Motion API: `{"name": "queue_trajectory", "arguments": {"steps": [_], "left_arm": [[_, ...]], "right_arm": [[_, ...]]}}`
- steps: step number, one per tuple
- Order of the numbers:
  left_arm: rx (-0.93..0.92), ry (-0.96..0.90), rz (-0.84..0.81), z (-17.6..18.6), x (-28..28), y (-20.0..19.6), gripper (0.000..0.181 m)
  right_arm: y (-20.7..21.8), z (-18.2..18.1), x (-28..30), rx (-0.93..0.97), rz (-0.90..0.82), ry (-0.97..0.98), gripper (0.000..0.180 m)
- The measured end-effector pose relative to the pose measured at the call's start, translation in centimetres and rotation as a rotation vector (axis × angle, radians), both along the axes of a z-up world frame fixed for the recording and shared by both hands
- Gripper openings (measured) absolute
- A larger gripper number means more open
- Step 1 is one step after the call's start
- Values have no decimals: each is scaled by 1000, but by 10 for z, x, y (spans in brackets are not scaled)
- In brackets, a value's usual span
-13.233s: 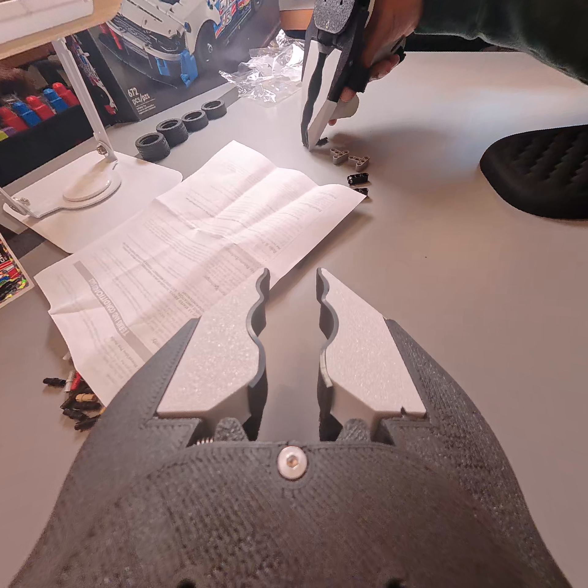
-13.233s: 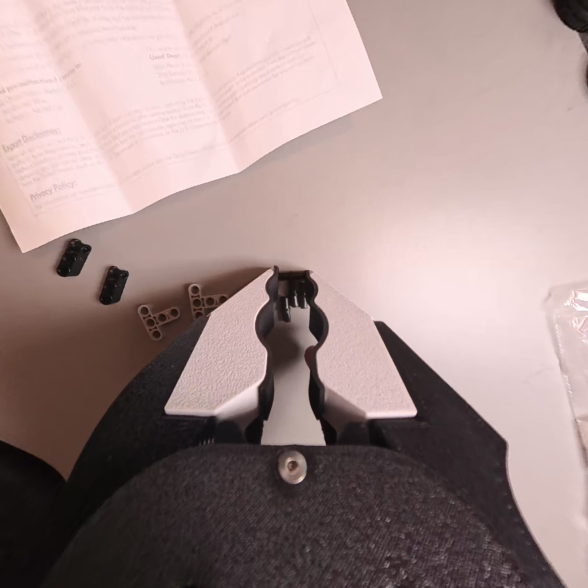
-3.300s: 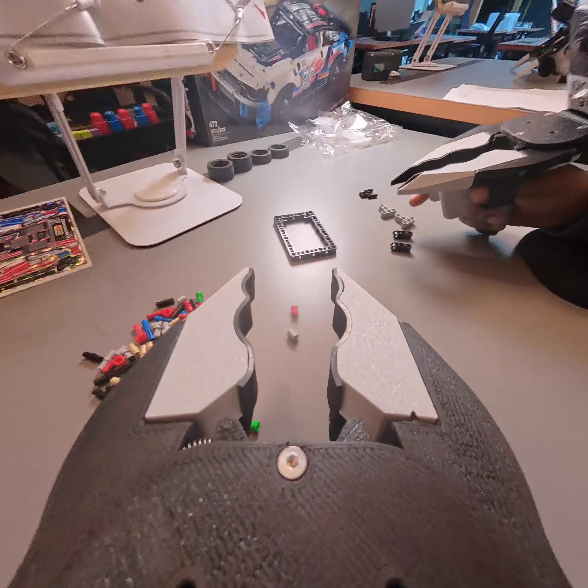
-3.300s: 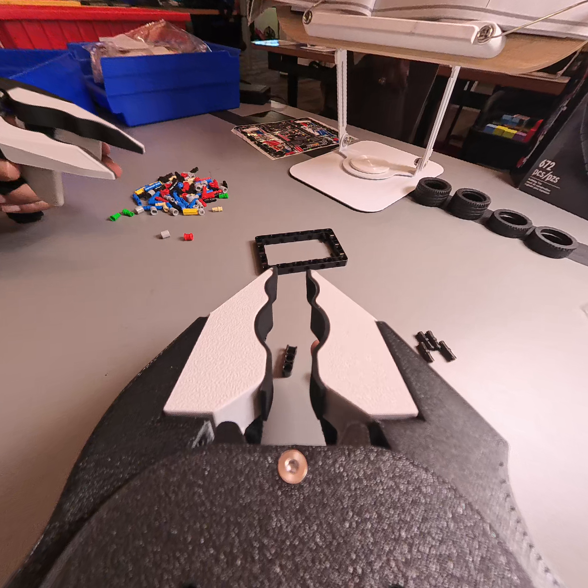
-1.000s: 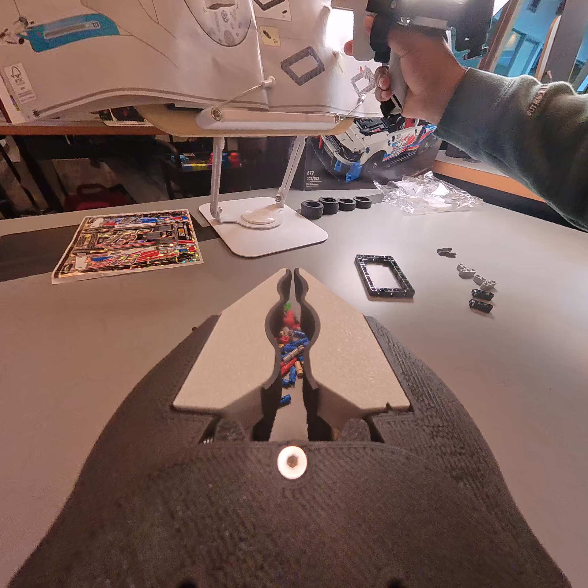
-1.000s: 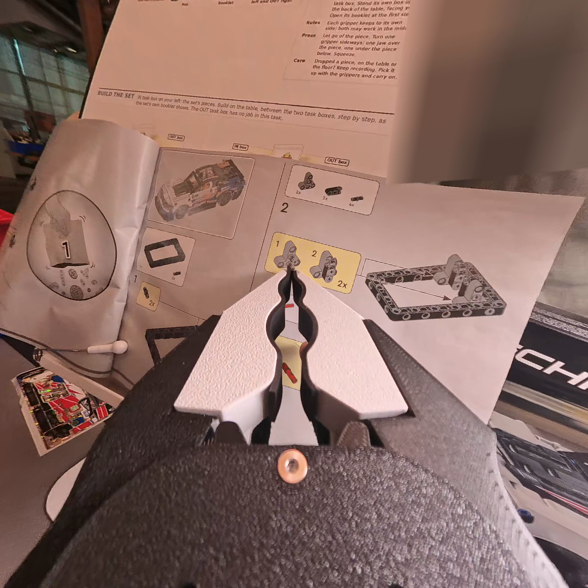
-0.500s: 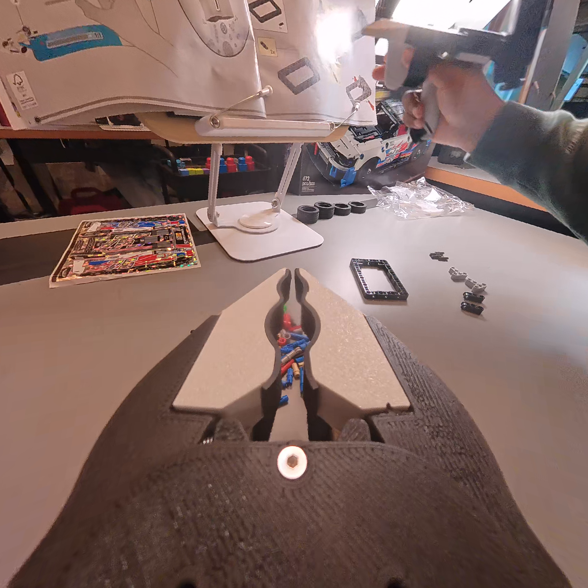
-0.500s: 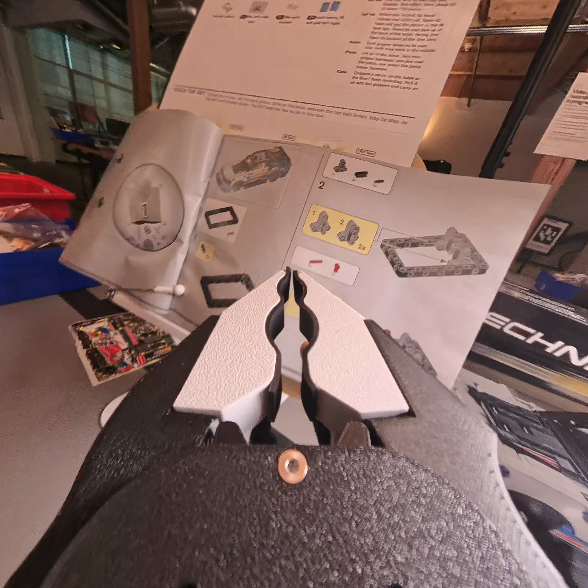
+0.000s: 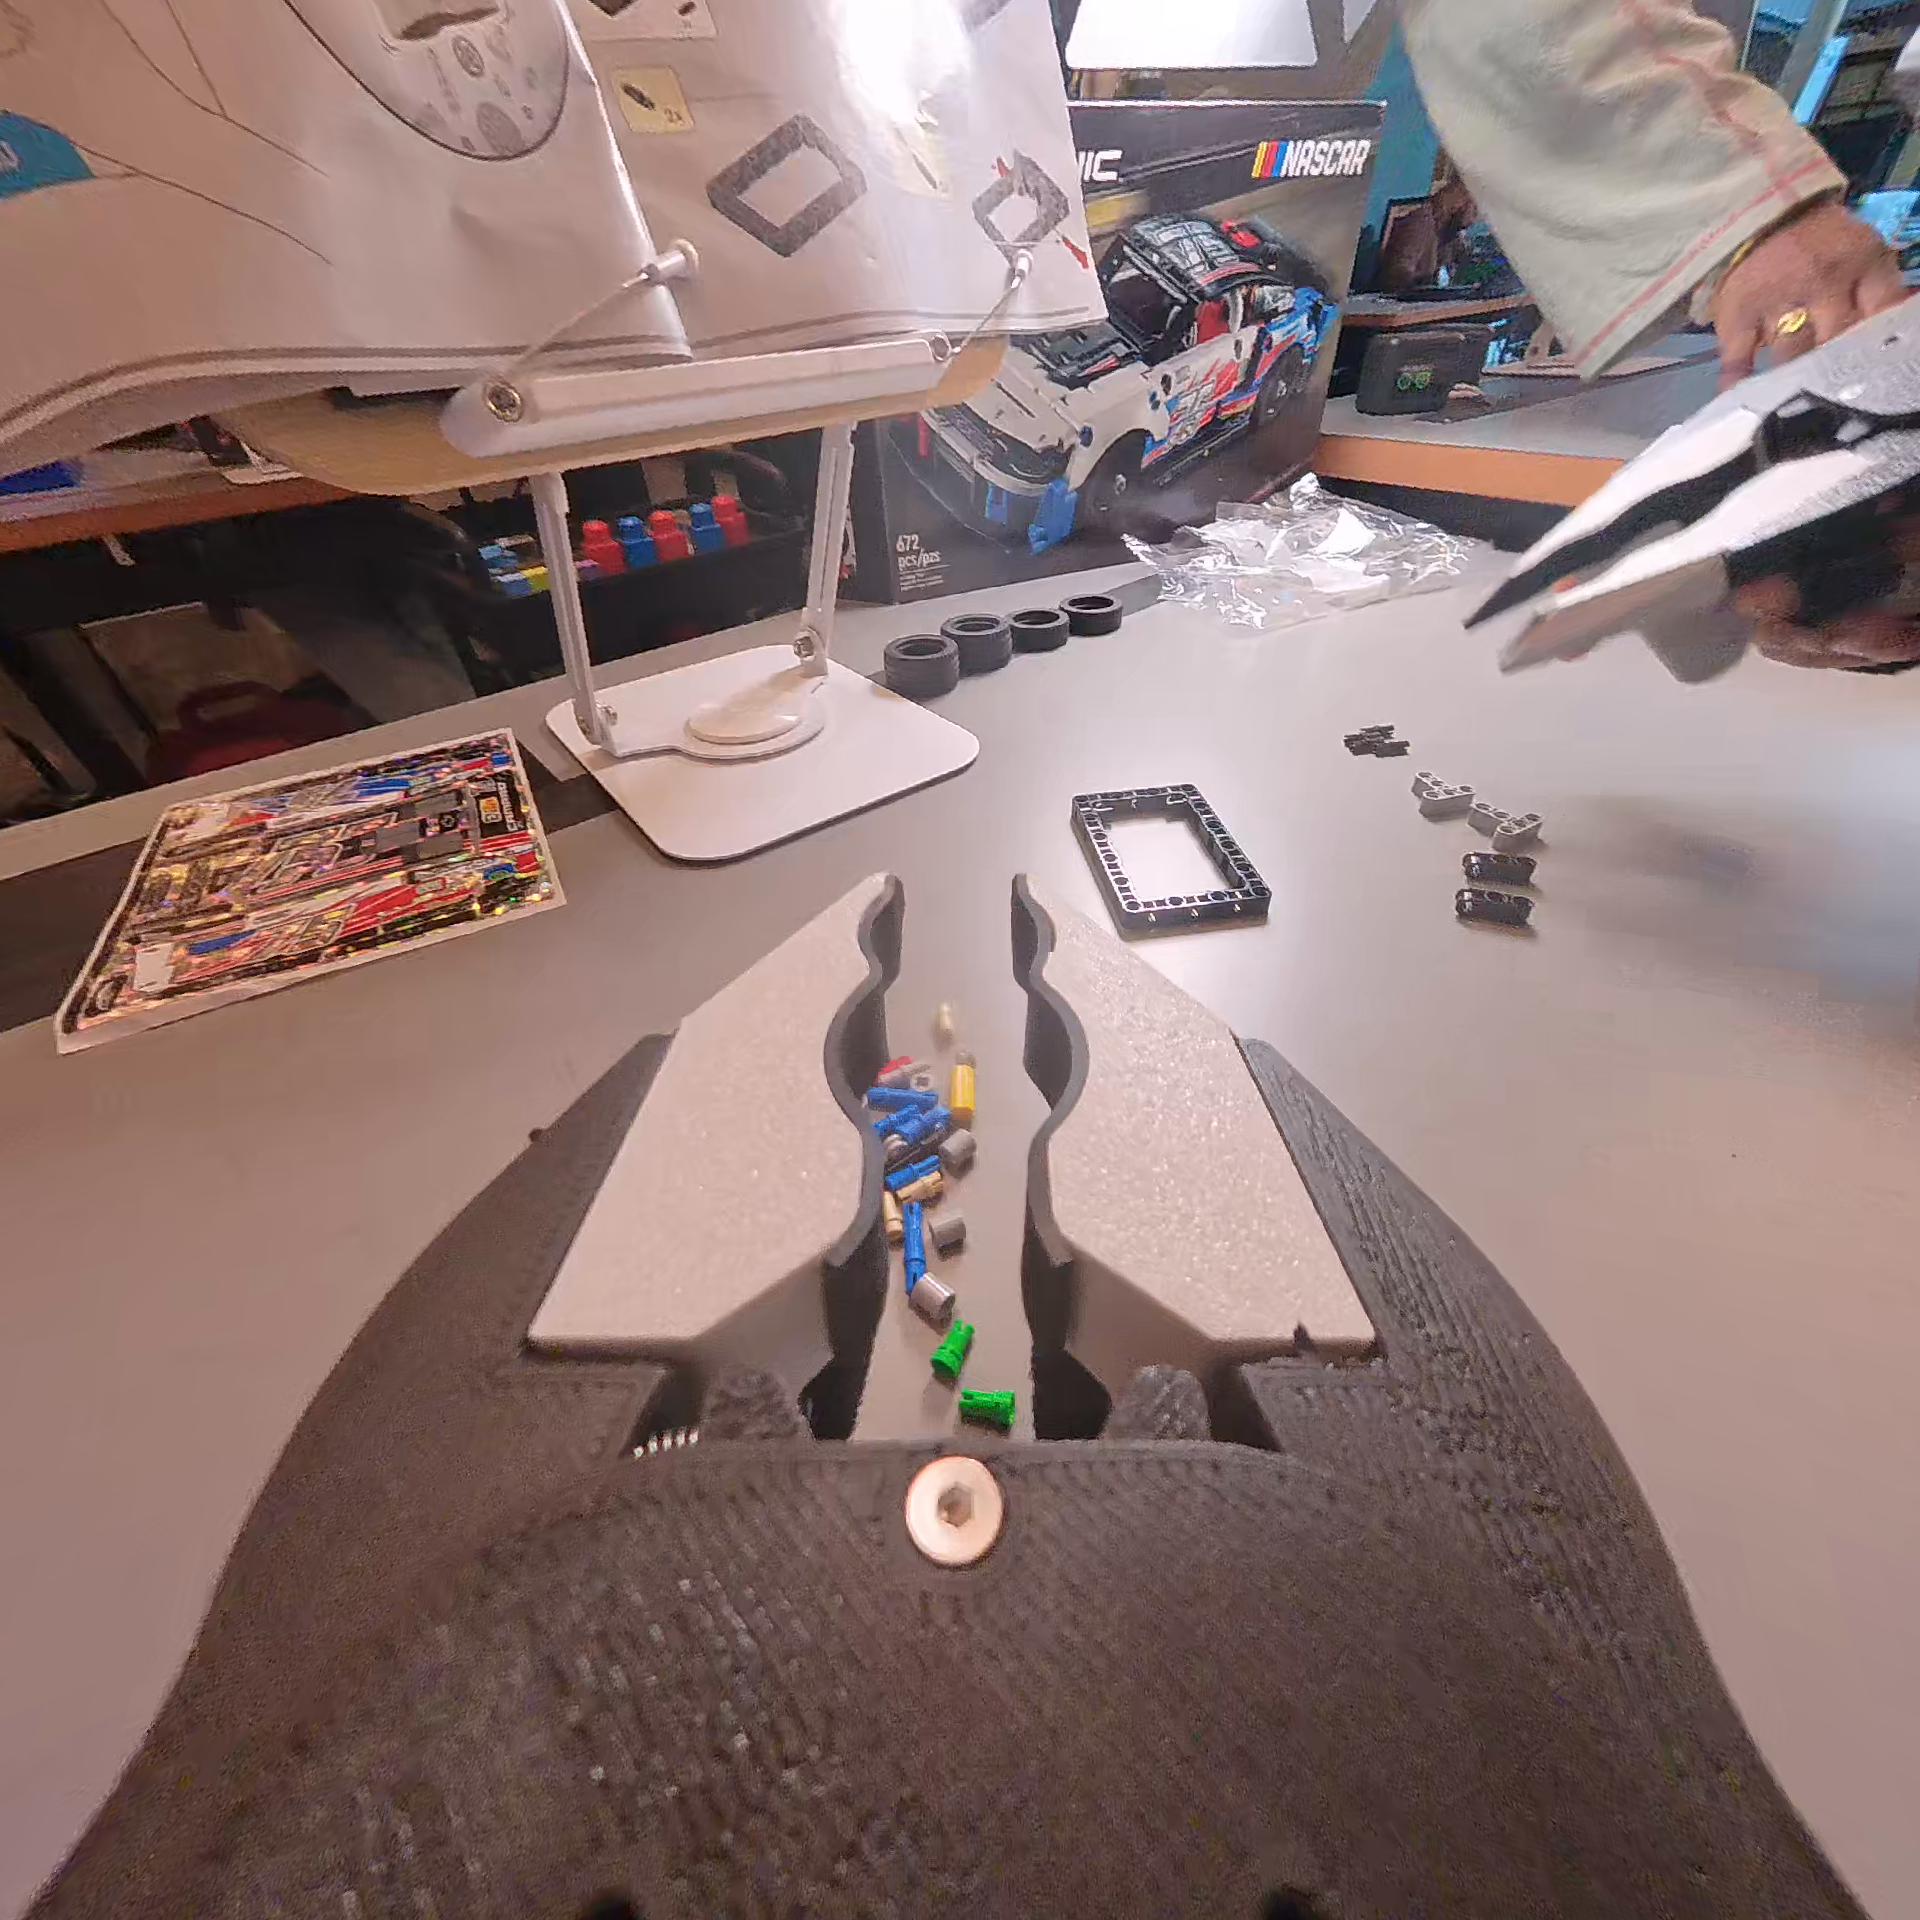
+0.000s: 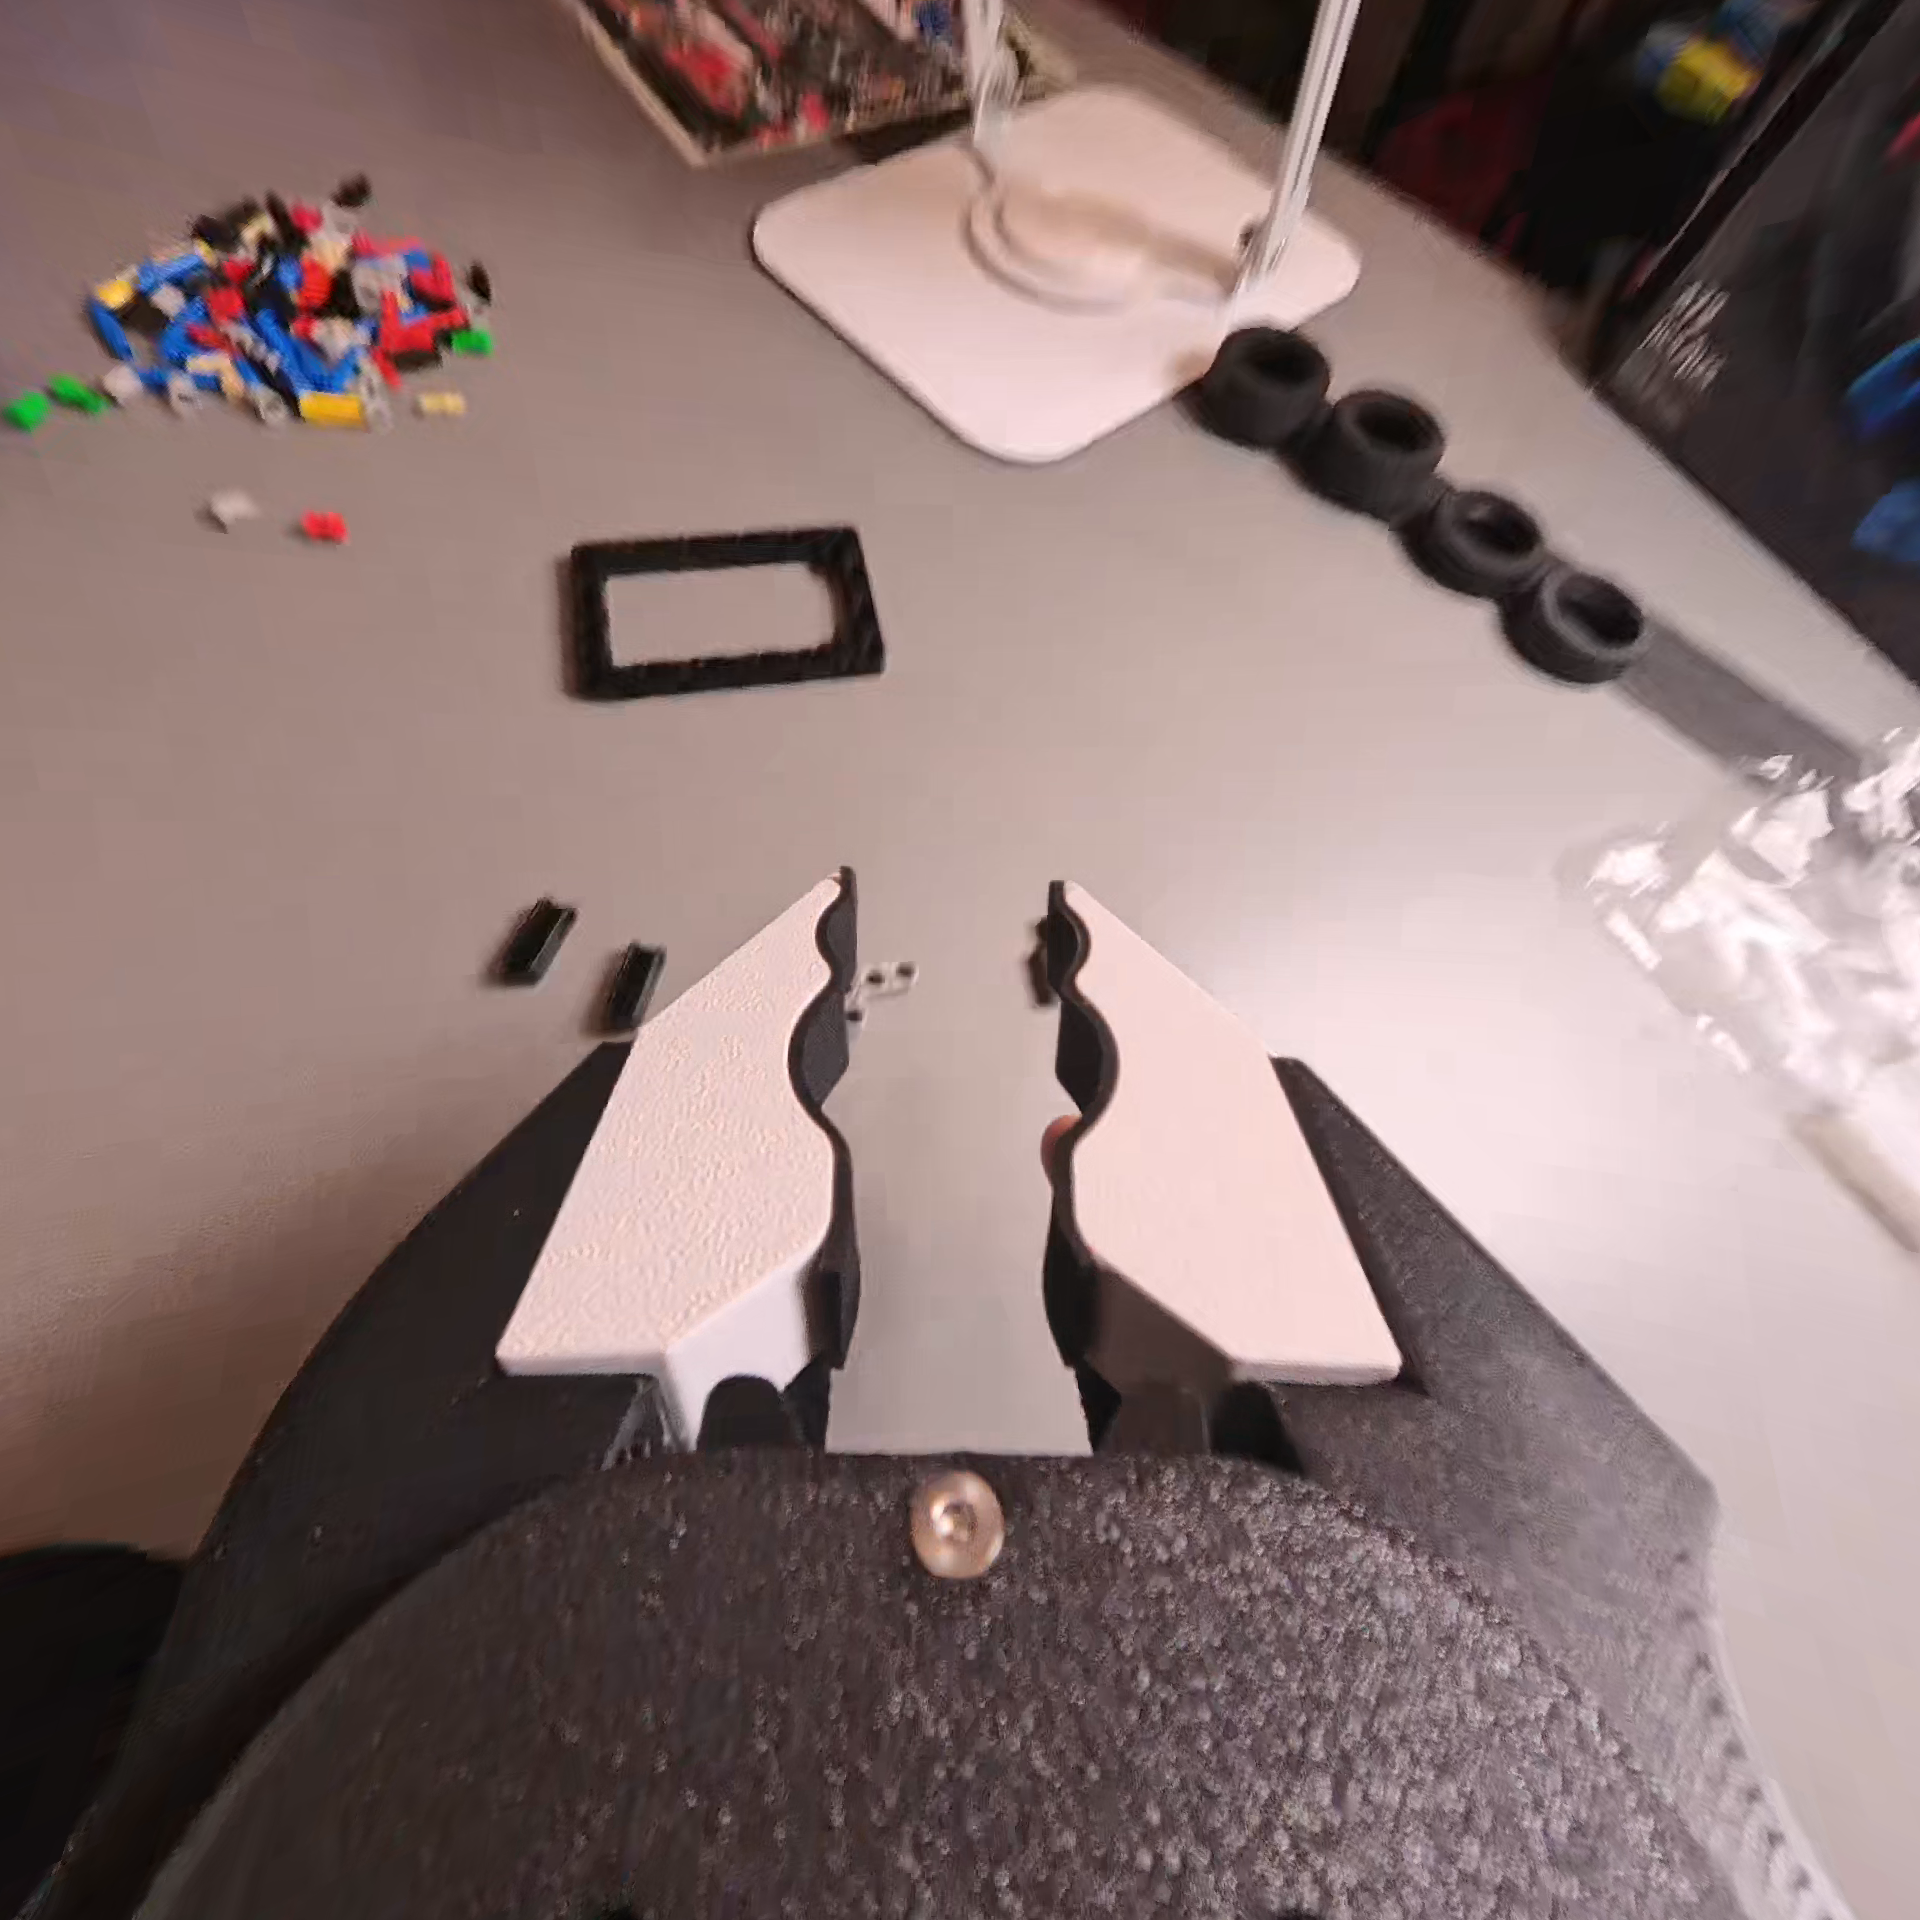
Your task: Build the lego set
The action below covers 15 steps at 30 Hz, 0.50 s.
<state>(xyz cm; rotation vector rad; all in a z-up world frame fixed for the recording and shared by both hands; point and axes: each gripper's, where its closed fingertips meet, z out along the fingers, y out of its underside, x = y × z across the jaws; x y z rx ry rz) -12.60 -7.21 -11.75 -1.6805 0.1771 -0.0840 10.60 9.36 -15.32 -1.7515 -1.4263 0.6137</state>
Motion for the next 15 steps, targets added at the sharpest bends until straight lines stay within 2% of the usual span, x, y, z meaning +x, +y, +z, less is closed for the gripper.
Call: {"name": "queue_trajectory", "arguments": {"steps": [6, 15], "left_arm": [[-24, -3, -20, -4, 5, -1, 18], [-51, 16, -21, -10, 5, 0, 15]], "right_arm": [[-12, -37, 43, -112, -5, -154, 34], [27, -57, 17, -116, 19, -194, 22]]}}
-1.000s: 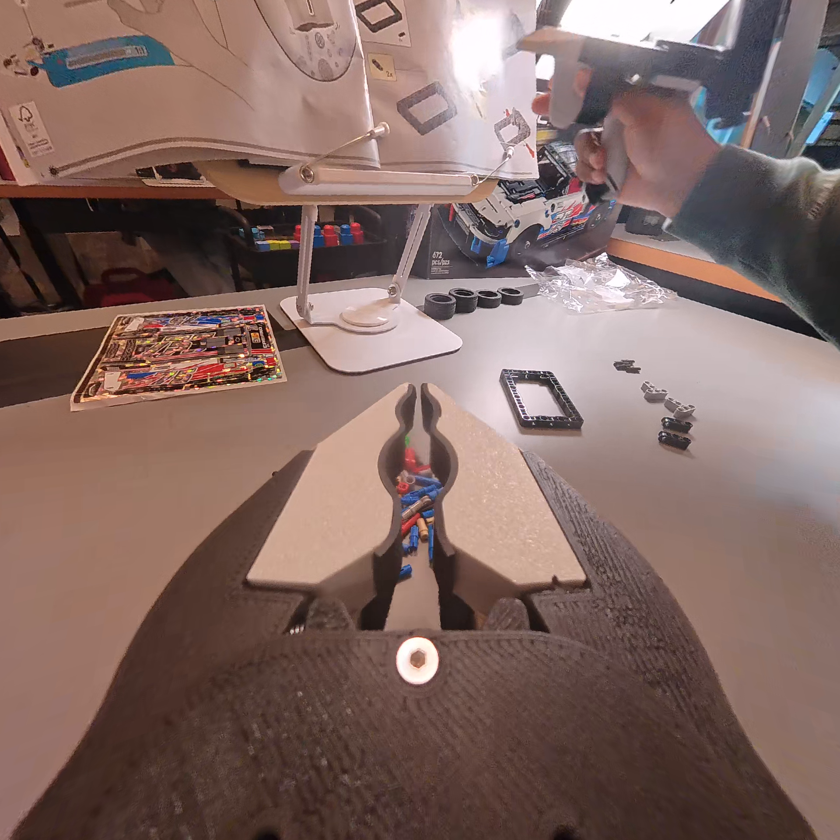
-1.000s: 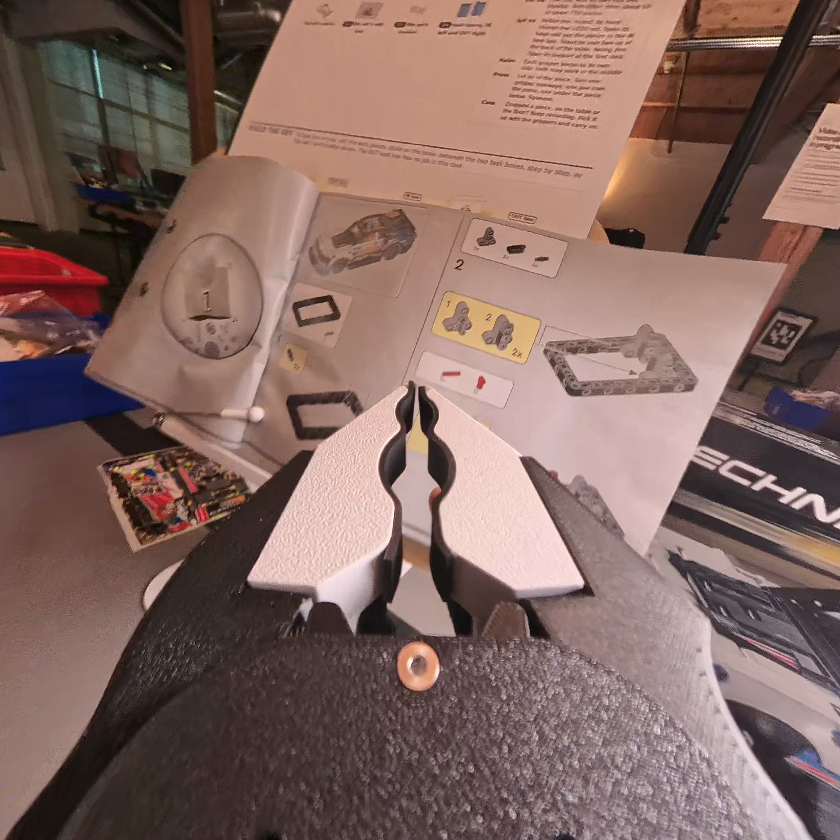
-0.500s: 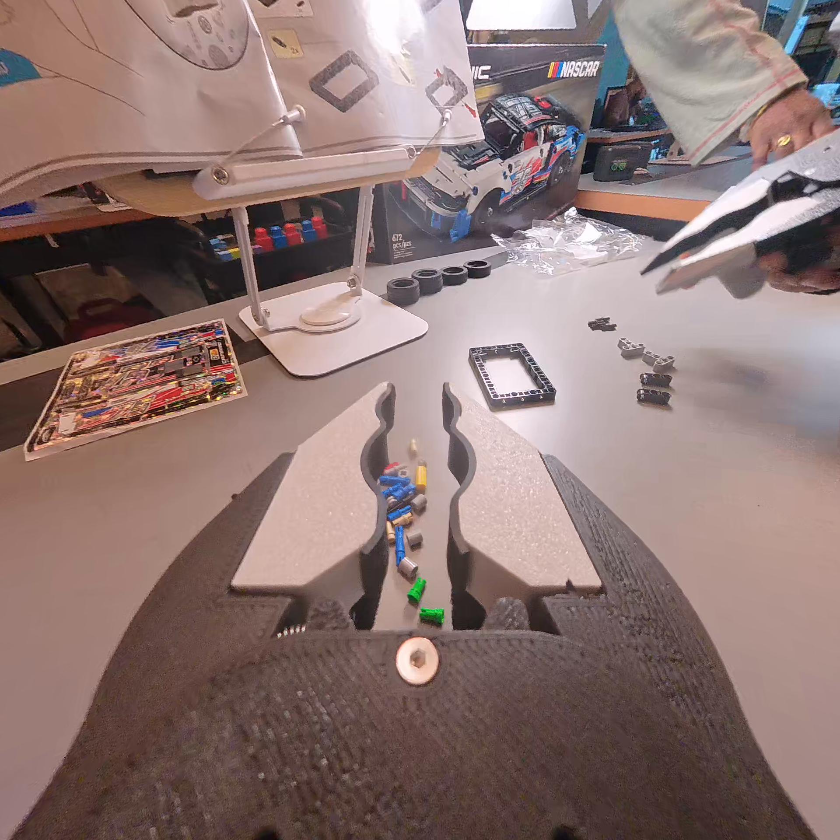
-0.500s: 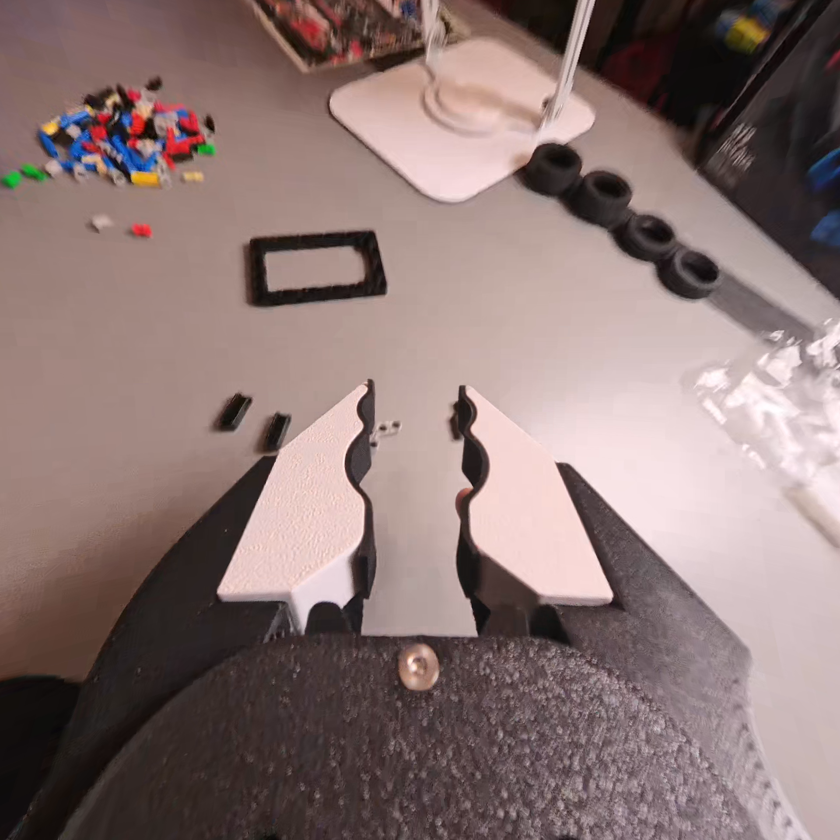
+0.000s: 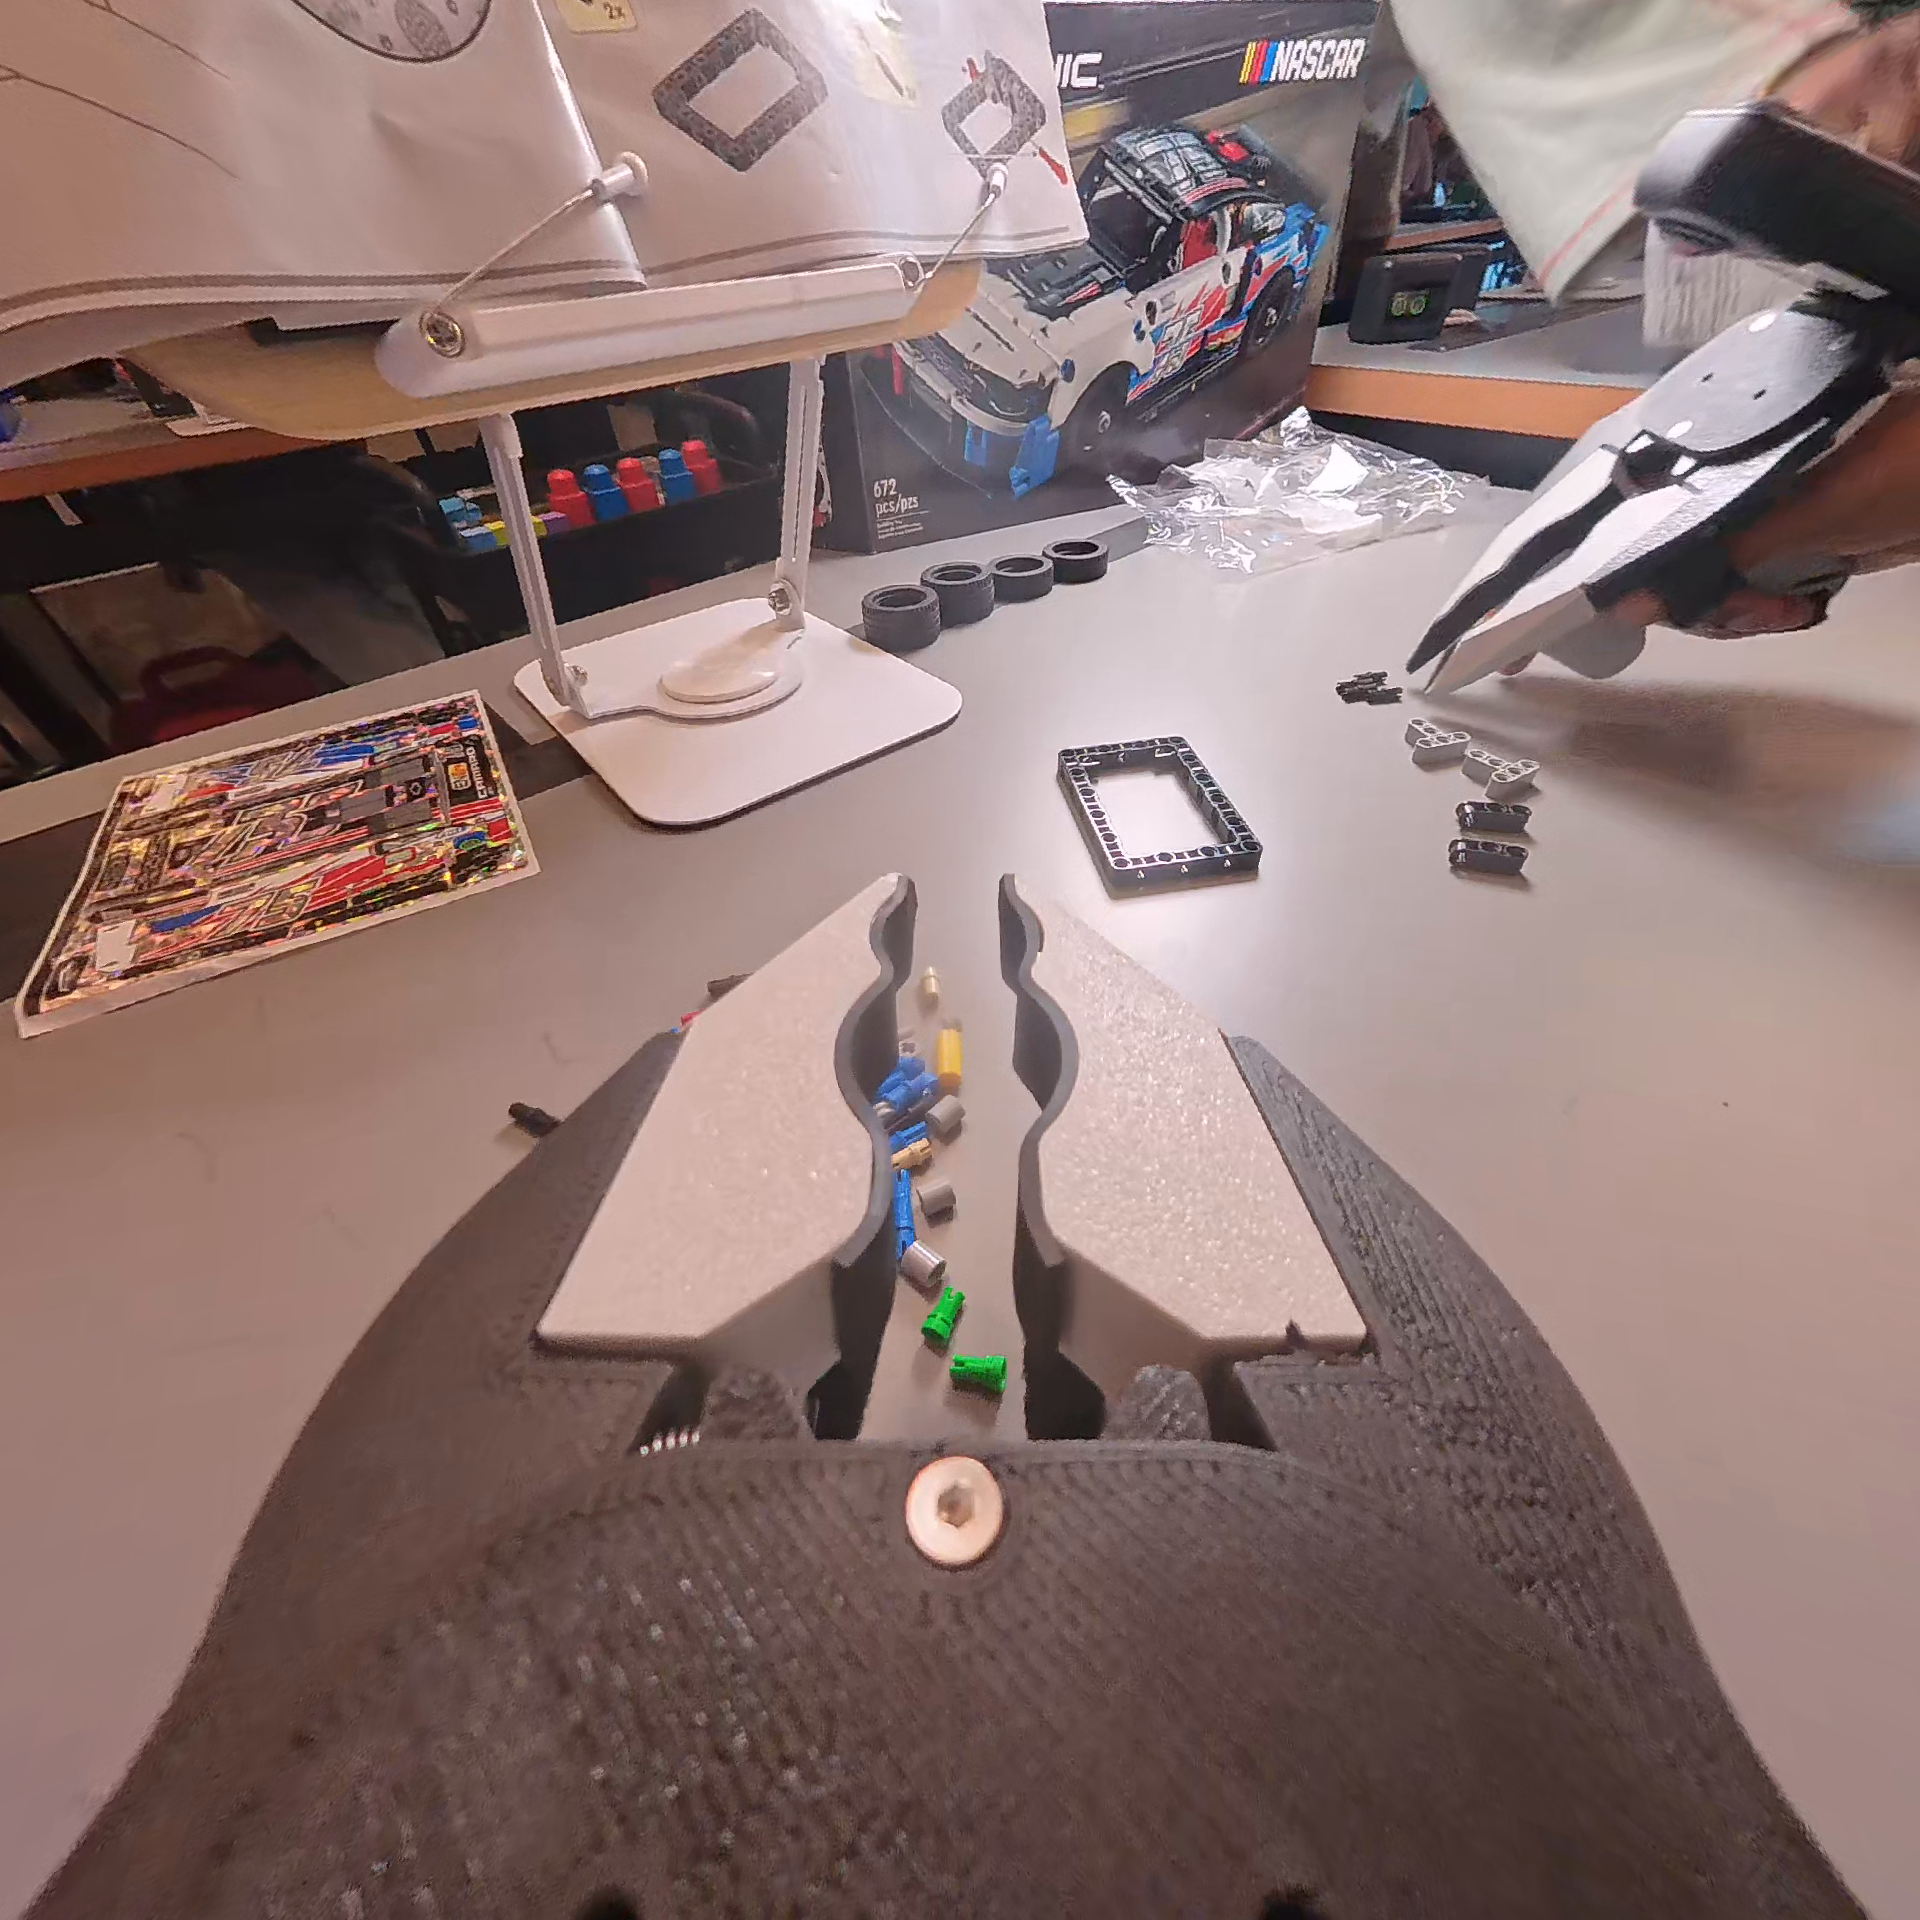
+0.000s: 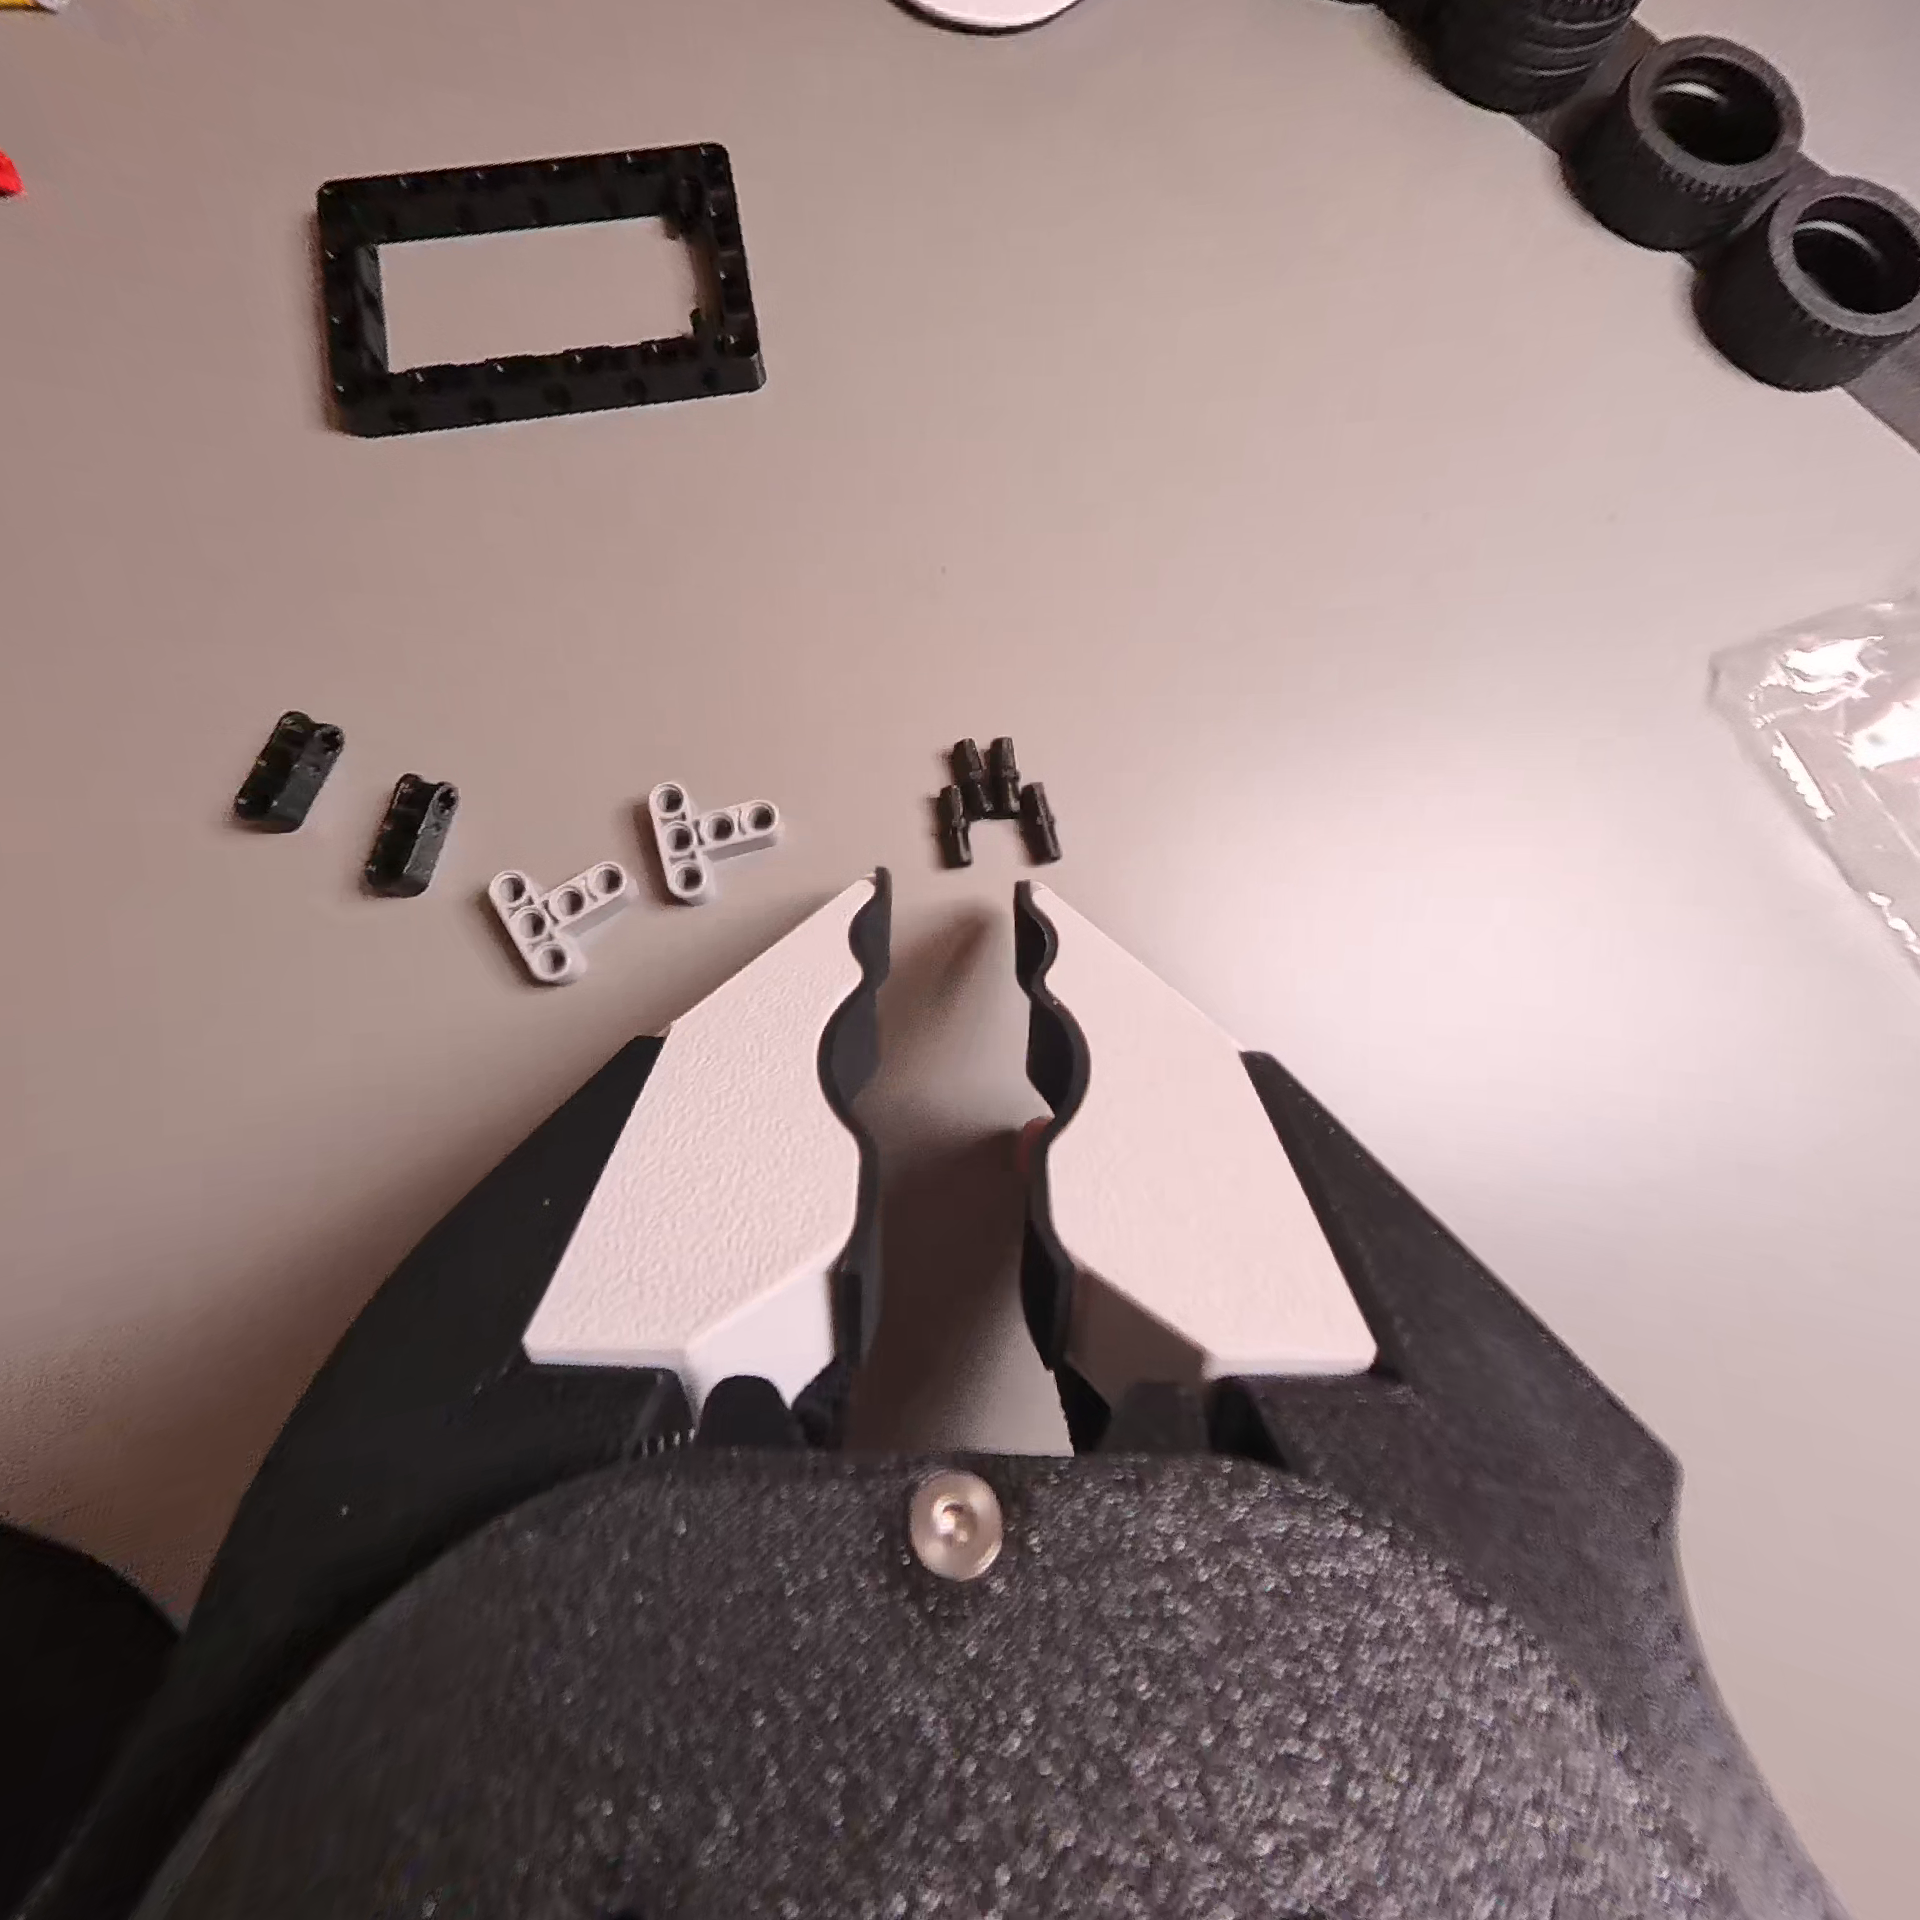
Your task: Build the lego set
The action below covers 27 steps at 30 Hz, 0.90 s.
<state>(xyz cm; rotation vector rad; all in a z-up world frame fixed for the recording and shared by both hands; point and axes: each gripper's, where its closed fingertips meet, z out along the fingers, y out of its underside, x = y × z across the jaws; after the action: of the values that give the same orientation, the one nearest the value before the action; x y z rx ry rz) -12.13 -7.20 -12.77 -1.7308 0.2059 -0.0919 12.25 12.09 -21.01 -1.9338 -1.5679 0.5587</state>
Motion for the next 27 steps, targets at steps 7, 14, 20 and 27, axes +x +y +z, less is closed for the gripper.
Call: {"name": "queue_trajectory", "arguments": {"steps": [7, 14, 20, 27], "left_arm": [[-3, -21, 18, 1, -8, -1, 13], [-21, -8, 9, -4, -4, 0, 13], [-30, -17, 7, -6, -4, 1, 13], [-31, -11, -4, -5, -2, 0, 13]], "right_arm": [[7, -7, -8, 18, 53, -75, 11], [4, -7, -7, 3, 89, -83, 13], [-24, 9, -9, -69, 161, -9, 17], [-41, -6, -21, -98, 223, -73, 25]]}}
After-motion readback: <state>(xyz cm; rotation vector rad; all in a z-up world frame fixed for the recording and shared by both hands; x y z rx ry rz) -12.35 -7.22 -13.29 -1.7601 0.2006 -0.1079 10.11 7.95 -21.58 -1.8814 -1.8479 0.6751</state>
